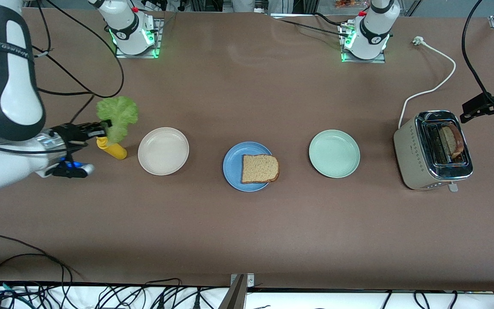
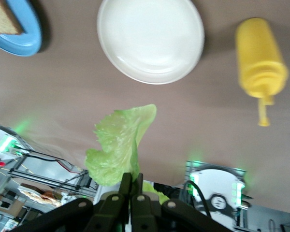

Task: Make sandwich in blue plate with both arms
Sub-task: 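Carry the lettuce with the right gripper over the bread, then lower the lettuce onto the bread and open the right gripper, then move the right gripper back toward the yellow mustard bottle, then grasp the yellow mustard bottle with the right gripper and lift it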

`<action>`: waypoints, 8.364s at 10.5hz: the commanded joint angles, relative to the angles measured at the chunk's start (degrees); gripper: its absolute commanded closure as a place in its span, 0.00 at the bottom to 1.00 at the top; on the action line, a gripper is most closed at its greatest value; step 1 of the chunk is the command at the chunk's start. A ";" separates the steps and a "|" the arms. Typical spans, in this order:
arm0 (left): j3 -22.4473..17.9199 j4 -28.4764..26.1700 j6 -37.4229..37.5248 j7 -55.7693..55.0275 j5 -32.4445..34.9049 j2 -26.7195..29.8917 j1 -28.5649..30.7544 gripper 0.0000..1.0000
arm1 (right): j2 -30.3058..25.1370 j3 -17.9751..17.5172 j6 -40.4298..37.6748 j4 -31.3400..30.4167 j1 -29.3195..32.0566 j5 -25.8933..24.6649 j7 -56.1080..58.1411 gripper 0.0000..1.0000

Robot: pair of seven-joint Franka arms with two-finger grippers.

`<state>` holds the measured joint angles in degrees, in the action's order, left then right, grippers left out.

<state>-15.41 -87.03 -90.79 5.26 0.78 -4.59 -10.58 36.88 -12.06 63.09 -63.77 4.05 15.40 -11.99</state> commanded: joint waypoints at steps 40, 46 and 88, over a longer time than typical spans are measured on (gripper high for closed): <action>2.05 0.99 0.87 0.10 -1.13 0.02 -0.23 0.00 | -14.09 3.18 23.74 -17.41 -9.60 -20.94 20.81 0.00; 1.61 0.99 0.96 0.01 -1.22 0.11 0.12 0.00 | -17.63 17.22 29.79 -27.63 -3.26 -15.43 63.23 0.00; 1.26 0.90 1.05 0.10 -1.22 0.02 0.65 0.00 | -8.75 19.27 30.79 -15.17 -24.60 -17.49 73.62 0.85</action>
<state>-14.11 -86.77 -90.74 5.16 0.77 -4.61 -10.31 27.53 6.83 96.86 -83.31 -15.91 4.57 66.02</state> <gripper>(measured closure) 0.000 0.846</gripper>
